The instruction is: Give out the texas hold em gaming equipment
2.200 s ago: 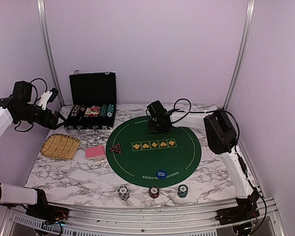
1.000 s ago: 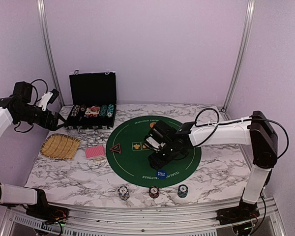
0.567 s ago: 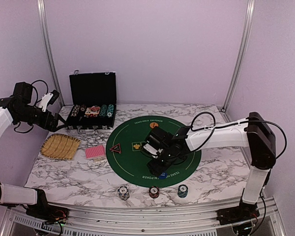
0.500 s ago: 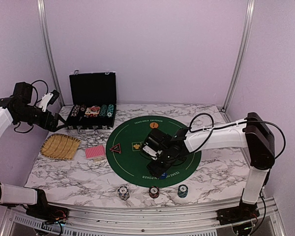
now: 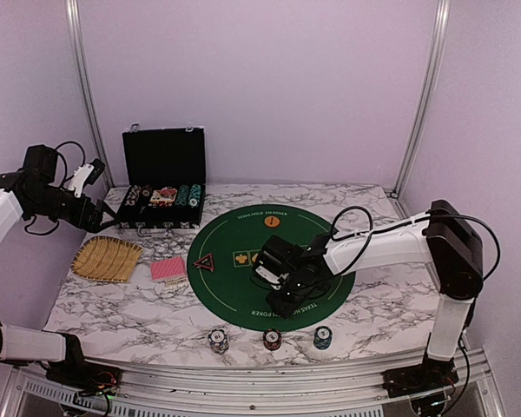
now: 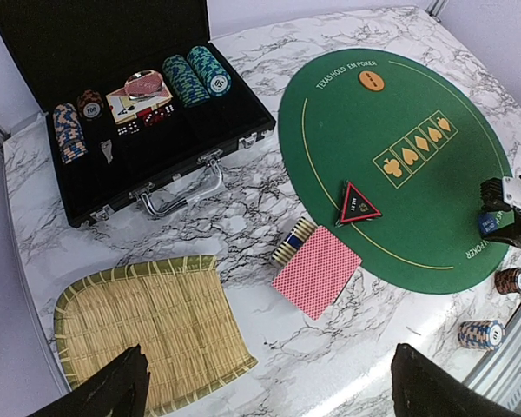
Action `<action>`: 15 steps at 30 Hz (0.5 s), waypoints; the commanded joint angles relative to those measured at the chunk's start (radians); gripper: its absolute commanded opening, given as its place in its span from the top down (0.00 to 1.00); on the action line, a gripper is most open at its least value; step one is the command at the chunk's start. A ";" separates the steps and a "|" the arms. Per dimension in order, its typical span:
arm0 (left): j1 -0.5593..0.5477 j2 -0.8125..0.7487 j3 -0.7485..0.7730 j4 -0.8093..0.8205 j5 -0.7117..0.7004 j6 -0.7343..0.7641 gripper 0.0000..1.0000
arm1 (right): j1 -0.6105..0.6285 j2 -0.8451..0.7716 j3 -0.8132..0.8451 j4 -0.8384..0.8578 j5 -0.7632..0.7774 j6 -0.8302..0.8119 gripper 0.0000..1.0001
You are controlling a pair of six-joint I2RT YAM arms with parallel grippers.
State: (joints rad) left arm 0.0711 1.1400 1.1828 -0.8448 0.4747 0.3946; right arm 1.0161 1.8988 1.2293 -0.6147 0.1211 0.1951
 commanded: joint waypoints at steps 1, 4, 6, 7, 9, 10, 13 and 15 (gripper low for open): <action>0.004 0.000 0.033 -0.034 0.023 0.014 0.01 | -0.009 0.000 -0.042 -0.003 0.015 0.017 0.53; 0.004 0.002 0.033 -0.034 0.024 0.014 0.01 | -0.015 -0.026 -0.069 -0.006 0.015 0.024 0.60; 0.004 0.004 0.035 -0.034 0.026 0.013 0.01 | -0.020 -0.048 -0.089 -0.011 0.016 0.030 0.62; 0.003 0.006 0.036 -0.033 0.026 0.013 0.01 | -0.024 -0.059 -0.098 -0.015 0.018 0.034 0.63; 0.004 0.009 0.039 -0.033 0.026 0.014 0.01 | -0.030 -0.083 -0.118 -0.022 0.024 0.039 0.64; 0.004 0.009 0.040 -0.034 0.026 0.013 0.01 | -0.035 -0.093 -0.127 -0.026 0.027 0.041 0.64; 0.004 0.011 0.043 -0.033 0.026 0.015 0.01 | -0.047 -0.125 -0.154 -0.036 0.031 0.049 0.64; 0.004 0.010 0.045 -0.034 0.025 0.015 0.01 | -0.055 -0.143 -0.169 -0.045 0.031 0.052 0.64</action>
State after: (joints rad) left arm 0.0711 1.1435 1.1938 -0.8509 0.4824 0.3996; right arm 0.9859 1.7874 1.0939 -0.5880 0.1223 0.2222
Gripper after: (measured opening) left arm 0.989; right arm 0.357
